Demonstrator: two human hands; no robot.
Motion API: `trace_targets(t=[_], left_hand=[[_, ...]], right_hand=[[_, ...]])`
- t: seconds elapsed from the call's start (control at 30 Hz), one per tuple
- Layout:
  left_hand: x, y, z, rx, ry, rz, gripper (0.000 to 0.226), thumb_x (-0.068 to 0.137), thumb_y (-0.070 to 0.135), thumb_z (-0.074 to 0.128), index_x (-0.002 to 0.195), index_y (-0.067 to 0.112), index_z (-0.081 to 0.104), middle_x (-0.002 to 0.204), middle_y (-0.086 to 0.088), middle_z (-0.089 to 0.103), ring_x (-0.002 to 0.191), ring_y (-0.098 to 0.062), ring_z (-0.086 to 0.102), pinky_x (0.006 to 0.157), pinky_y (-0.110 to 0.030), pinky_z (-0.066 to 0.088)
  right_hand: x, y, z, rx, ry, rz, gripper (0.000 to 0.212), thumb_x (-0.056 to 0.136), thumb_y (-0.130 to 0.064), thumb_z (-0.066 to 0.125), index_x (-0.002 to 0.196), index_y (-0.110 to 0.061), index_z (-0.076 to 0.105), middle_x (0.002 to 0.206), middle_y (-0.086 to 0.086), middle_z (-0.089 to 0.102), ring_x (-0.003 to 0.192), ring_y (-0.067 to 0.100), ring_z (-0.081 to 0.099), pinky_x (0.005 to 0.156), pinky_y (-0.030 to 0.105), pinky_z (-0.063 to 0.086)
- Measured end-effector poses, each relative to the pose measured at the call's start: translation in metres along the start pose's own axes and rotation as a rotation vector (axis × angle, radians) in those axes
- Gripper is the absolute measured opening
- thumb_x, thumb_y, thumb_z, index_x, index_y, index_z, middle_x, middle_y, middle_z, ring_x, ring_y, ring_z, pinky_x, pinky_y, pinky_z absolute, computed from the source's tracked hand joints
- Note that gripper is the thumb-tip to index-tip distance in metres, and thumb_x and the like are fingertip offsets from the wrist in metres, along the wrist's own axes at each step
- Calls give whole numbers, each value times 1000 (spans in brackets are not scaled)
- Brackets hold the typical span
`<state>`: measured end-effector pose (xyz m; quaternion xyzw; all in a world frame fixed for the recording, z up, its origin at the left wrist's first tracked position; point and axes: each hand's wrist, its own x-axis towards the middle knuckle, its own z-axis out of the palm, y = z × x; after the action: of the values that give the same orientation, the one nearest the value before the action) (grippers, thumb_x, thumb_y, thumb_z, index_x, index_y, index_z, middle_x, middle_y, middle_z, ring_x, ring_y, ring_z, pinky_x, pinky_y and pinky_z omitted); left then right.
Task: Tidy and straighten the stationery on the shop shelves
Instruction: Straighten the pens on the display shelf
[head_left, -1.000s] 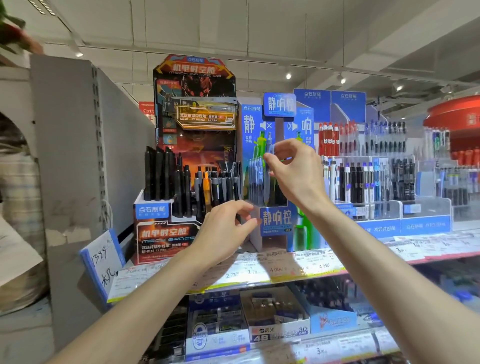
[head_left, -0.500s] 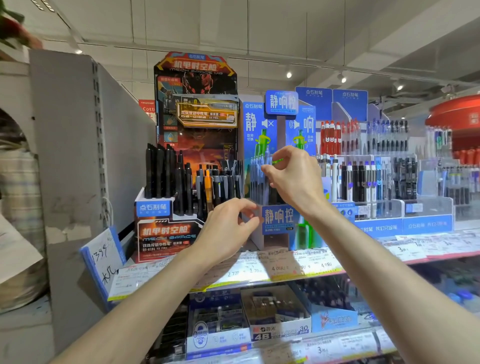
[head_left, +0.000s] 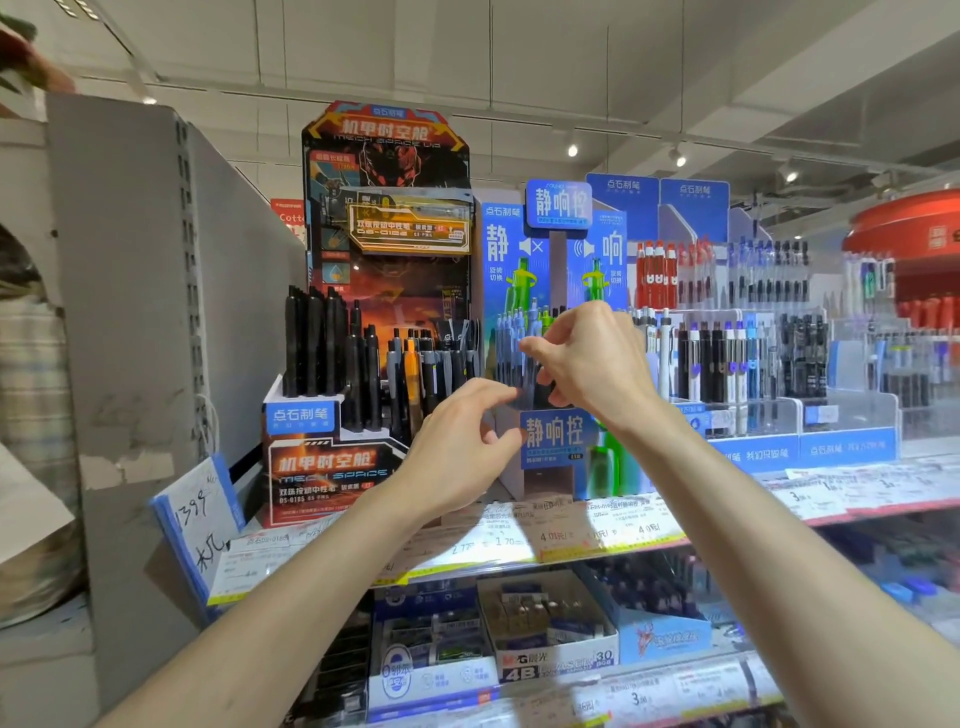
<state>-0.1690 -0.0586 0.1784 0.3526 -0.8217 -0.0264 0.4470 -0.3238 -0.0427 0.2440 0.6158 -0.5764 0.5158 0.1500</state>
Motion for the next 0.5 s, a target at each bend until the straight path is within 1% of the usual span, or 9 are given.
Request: trace_targets(t=[0.07, 0.17, 0.23, 0.3, 0.37, 0.43, 0.5], left_hand=[[1, 0, 1, -10, -6, -10, 46, 95, 29, 58, 141, 23, 51, 136, 15, 49, 84, -2, 60, 87, -23, 46], [1, -1, 2, -26, -6, -14, 47, 95, 29, 58, 141, 24, 51, 138, 15, 50, 92, -3, 58, 91, -27, 48], [1, -2, 1, -37, -6, -8, 47, 95, 29, 59, 141, 24, 51, 137, 15, 50, 91, -2, 60, 88, -29, 52], [0, -3, 1, -44, 2, -6, 47, 94, 31, 60, 141, 26, 51, 136, 16, 52, 90, 1, 60, 85, -32, 55], [-1, -4, 1, -45, 13, -10, 47, 93, 33, 61, 139, 29, 52, 134, 17, 55, 88, 2, 60, 86, -34, 55], [-1, -4, 0, -46, 12, -13, 46, 93, 32, 60, 139, 29, 52, 134, 16, 56, 88, 1, 61, 87, -35, 55], [-2, -3, -1, -43, 1, -12, 45, 94, 30, 59, 139, 27, 52, 134, 14, 55, 90, 0, 61, 87, -34, 54]], right_hand=[[0, 2, 3, -17, 10, -17, 44, 88, -46, 70, 58, -13, 69, 49, 1, 67, 50, 17, 68, 69, 38, 60], [1, 4, 8, -27, 30, -20, 49, 88, -47, 69, 53, -13, 67, 46, 1, 65, 48, 18, 67, 65, 38, 60], [1, 4, 10, -17, 25, -18, 49, 88, -47, 69, 53, -14, 68, 45, 0, 64, 48, 18, 67, 64, 39, 61], [0, 3, 11, -16, 0, -19, 47, 89, -47, 69, 54, -15, 69, 45, -1, 64, 48, 15, 67, 67, 38, 61], [-2, 2, 9, -14, -31, -15, 45, 91, -46, 67, 57, -16, 70, 46, -2, 66, 48, 13, 67, 69, 38, 61], [-2, 1, 5, 14, -81, 8, 42, 93, -41, 64, 61, -16, 72, 50, -2, 68, 46, 10, 67, 72, 39, 61], [-2, 0, 0, 13, -118, 18, 39, 95, -34, 62, 63, -16, 74, 52, -1, 69, 43, 6, 66, 74, 37, 61]])
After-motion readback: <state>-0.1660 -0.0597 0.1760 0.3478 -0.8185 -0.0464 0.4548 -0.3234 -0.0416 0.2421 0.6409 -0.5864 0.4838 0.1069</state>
